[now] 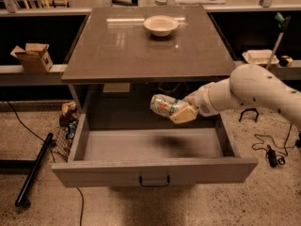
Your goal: Place 7up can into top drawer
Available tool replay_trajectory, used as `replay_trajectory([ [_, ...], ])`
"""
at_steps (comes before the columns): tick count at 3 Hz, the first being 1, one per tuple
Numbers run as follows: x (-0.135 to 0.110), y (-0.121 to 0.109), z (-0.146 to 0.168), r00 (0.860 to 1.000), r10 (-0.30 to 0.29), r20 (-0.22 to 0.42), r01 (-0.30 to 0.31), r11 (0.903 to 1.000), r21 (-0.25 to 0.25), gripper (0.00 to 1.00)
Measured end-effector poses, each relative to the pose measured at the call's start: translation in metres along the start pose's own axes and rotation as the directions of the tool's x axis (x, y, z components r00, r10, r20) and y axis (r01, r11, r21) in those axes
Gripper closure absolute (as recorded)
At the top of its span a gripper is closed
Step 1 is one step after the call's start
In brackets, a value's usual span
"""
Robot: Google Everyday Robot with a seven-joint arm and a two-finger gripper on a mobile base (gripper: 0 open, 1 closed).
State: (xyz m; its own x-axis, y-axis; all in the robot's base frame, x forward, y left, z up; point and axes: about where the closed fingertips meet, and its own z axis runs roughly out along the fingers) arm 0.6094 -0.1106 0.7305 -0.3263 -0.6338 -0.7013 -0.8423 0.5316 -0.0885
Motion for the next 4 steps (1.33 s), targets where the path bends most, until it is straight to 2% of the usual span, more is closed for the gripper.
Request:
replay_trajectory([
  [2,0.049,-0.002,0.048,0.994,0.084,-0.068,-0.08,0.9952,0.057,1.0],
  [3,0.058,-0.004,0.065,0.992,0.103,-0.069,-0.098,0.9923,0.075,0.84],
  [4,0.062,-0.005,0.075,0.991,0.114,-0.065,-0.109,0.9907,0.082,0.61],
])
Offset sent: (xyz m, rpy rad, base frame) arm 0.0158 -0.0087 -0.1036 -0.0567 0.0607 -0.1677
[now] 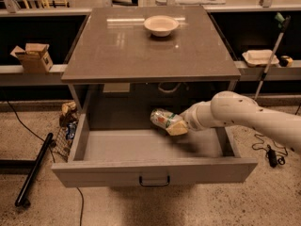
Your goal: Place 7up can into top drawer
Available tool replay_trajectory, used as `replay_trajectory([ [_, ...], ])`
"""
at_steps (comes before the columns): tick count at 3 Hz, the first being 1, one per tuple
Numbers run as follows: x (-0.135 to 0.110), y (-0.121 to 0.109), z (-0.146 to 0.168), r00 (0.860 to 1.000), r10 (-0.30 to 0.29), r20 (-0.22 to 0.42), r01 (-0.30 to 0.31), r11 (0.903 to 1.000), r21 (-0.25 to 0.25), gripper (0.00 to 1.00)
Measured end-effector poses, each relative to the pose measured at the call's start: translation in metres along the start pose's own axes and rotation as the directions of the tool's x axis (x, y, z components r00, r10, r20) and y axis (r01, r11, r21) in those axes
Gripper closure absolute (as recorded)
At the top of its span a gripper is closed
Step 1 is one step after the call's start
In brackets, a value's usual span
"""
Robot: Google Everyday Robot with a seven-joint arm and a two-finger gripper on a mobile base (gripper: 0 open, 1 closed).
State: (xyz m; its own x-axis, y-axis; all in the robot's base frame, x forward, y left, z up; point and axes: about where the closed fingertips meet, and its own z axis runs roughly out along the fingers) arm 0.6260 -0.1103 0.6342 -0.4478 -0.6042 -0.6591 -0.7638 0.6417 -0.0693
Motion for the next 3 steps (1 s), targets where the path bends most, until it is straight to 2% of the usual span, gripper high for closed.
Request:
replay_trajectory([
  [2,0.0026,0.0005,0.0068,1.0,0.008,0.001,-0.008,1.0,-0.002,0.15],
  [3,0.003,0.0005,0.0076,1.0,0.009,0.001,-0.009,1.0,-0.004,0.0],
])
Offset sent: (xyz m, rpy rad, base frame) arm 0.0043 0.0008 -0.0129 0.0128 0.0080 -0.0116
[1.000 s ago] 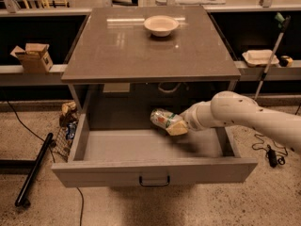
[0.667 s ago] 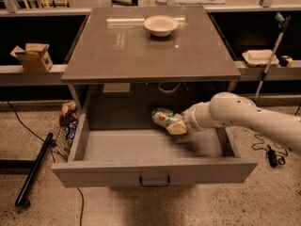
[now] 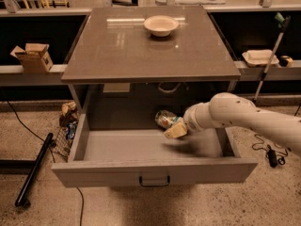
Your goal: Place 7up can into top drawer
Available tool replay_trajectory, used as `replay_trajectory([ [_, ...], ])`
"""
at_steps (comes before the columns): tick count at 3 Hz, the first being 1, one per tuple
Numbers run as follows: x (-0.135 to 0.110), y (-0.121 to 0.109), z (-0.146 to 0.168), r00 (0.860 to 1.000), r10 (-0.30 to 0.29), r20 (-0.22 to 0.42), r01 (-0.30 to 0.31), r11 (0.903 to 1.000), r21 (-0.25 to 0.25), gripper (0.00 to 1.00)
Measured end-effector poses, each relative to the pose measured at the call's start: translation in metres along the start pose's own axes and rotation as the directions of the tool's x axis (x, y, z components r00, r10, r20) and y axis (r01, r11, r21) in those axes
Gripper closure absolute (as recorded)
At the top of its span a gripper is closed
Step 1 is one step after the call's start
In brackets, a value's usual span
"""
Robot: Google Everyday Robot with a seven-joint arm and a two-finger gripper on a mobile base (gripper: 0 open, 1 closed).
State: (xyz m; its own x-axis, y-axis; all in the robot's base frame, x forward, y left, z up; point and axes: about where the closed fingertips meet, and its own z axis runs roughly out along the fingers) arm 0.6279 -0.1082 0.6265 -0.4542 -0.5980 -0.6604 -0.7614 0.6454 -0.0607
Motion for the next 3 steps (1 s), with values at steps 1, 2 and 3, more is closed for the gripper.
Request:
replay_trajectory([
  [1,-0.001,-0.005,-0.011,1.0,0.002,0.018,-0.002,1.0,-0.009,0.0],
  [2,-0.011,-0.015,-0.046,0.998,-0.001,0.067,0.003,0.9994,-0.035,0.0],
  [3,-0.022,-0.019,-0.096,0.996,-0.012,0.088,0.018,0.9981,-0.06,0.0],
])
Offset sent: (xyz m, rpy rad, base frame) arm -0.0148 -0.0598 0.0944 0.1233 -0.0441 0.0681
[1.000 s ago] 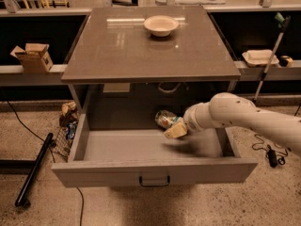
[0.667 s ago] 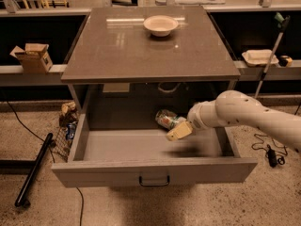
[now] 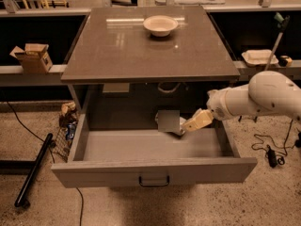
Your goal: Place 7up can into top drawer
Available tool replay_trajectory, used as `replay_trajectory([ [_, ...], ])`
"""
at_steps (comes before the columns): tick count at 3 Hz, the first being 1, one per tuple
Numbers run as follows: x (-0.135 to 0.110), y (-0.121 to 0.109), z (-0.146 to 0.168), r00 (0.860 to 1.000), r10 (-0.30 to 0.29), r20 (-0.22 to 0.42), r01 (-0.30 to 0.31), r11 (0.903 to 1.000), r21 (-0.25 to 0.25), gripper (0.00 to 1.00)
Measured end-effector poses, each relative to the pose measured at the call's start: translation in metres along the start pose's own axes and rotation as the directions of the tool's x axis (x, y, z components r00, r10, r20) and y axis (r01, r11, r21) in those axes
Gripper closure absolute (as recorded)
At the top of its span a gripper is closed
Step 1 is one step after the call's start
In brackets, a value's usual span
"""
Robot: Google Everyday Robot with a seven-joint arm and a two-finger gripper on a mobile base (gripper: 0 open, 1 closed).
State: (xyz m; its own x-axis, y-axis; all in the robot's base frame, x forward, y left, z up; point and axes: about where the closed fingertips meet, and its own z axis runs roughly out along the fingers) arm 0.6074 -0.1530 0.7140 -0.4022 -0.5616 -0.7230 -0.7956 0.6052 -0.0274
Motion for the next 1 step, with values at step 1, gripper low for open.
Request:
replay_trajectory([
  [1,-0.0093,0.0067,-0.0502,1.0,0.002,-0.011,-0.001,0.9999,0.011,0.0],
])
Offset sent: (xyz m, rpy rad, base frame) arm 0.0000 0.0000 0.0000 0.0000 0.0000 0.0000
